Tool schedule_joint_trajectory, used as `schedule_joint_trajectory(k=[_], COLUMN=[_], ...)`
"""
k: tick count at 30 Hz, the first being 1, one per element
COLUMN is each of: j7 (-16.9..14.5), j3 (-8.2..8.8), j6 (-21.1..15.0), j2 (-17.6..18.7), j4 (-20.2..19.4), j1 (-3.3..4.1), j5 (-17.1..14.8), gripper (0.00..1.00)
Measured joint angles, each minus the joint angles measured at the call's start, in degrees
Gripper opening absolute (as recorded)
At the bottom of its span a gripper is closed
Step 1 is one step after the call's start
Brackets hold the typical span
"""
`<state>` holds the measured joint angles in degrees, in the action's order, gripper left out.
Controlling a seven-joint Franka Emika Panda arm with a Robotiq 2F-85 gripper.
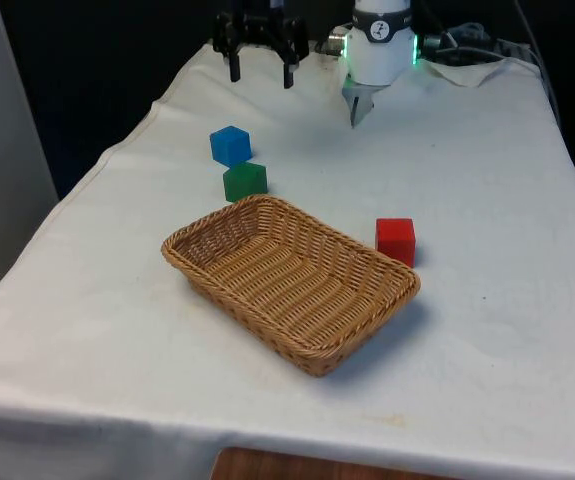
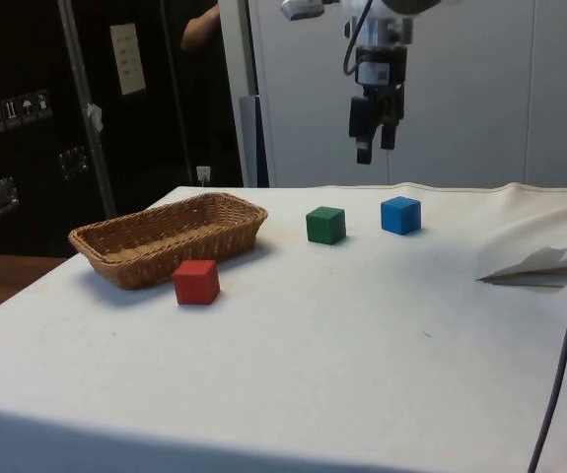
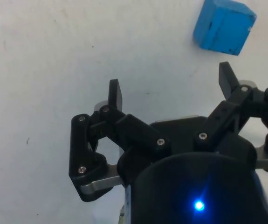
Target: Pick up the blue cube and place it into the basket.
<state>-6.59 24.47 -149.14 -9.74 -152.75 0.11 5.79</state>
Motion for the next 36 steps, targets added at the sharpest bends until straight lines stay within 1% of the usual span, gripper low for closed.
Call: schedule_joint_trajectory(k=[4, 9, 10, 14, 19, 25, 36], j7=[0.1, 0.1, 0.1, 0.1, 0.1, 0.1, 0.3], j3=[0.97, 1.72, 2.18, 2.98, 3.5, 5.1, 6.88], j6=[-1.0, -1.8, -2.2, -3.3, -4.0, -5.8, -8.4], j2=[1.1, 1.9, 2.4, 3.4, 4.1, 6.0, 8.7], j4=[0.0, 0.0, 0.0, -0.1, -0.1, -0.2, -0.2], j1=[0.0, 0.0, 0.0, -0.06, -0.06, -0.06, -0.06], j5=[0.0, 0.0, 0.0, 0.0, 0.0, 0.0, -0.1], gripper=[1.0, 1.0, 1.0, 1.0, 1.0, 1.0, 1.0])
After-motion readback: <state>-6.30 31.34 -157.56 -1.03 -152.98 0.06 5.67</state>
